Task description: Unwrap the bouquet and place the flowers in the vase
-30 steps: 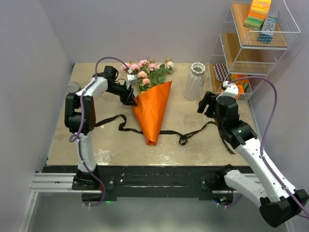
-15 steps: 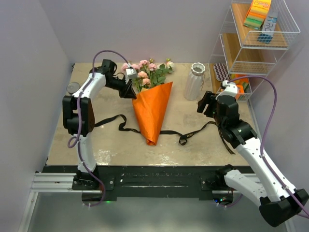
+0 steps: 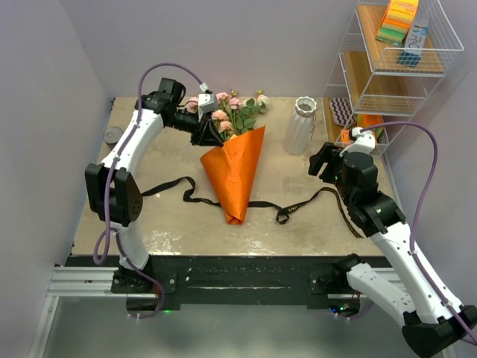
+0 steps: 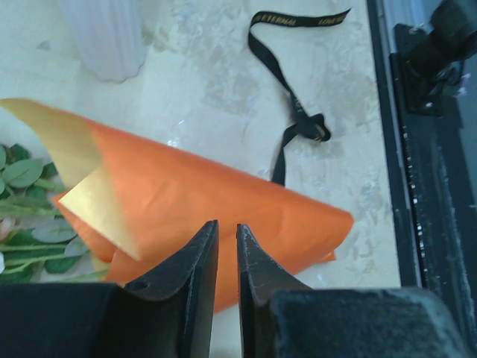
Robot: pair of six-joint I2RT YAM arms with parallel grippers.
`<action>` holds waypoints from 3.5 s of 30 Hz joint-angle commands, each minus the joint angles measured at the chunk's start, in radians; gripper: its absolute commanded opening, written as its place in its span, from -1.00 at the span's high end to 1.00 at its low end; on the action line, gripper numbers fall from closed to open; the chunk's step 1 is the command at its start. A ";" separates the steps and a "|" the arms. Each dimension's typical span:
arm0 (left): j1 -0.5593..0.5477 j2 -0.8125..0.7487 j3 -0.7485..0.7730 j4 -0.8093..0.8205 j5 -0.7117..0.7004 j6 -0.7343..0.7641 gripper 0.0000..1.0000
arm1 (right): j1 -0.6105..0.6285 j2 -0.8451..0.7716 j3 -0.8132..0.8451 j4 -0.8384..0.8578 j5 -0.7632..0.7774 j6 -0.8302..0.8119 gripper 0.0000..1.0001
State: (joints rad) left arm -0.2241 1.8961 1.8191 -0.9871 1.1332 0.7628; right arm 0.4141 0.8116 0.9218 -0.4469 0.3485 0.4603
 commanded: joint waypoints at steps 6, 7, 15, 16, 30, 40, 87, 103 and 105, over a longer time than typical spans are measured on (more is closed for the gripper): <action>0.028 -0.086 -0.056 -0.024 -0.001 -0.039 -0.21 | 0.005 -0.049 0.009 -0.010 0.014 0.020 -0.51; 0.040 -0.081 -0.099 -0.003 -0.013 -0.048 -0.28 | 0.005 -0.048 0.008 -0.009 0.009 0.020 -0.52; 0.193 0.139 -0.029 -0.157 0.078 0.176 -0.44 | 0.003 -0.057 -0.005 -0.010 -0.003 0.018 -0.56; 0.206 0.161 -0.005 -0.226 0.103 0.223 -0.43 | 0.005 -0.055 -0.003 -0.010 -0.005 0.018 -0.57; 0.224 0.236 -0.075 0.082 0.079 0.113 -0.43 | 0.003 -0.009 -0.012 0.046 -0.059 0.020 -0.54; 0.224 0.320 -0.014 0.001 0.060 0.173 -0.31 | 0.005 -0.005 -0.018 0.062 -0.072 0.011 -0.50; -0.210 -0.065 0.002 0.149 -0.085 -0.396 0.02 | 0.003 -0.048 0.015 0.031 -0.086 0.034 -0.60; -0.374 -0.003 -0.016 0.367 -0.127 -0.648 -0.98 | 0.003 -0.120 0.049 -0.069 0.023 -0.009 -0.77; -0.376 -0.050 -0.055 0.378 -0.118 -0.652 -0.98 | 0.003 -0.117 0.054 -0.064 0.024 -0.012 -0.79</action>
State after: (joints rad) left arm -0.6060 1.9404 1.7885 -0.6579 0.9886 0.1627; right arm 0.4141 0.6991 0.9279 -0.5095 0.3332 0.4725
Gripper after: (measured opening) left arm 0.988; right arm 0.889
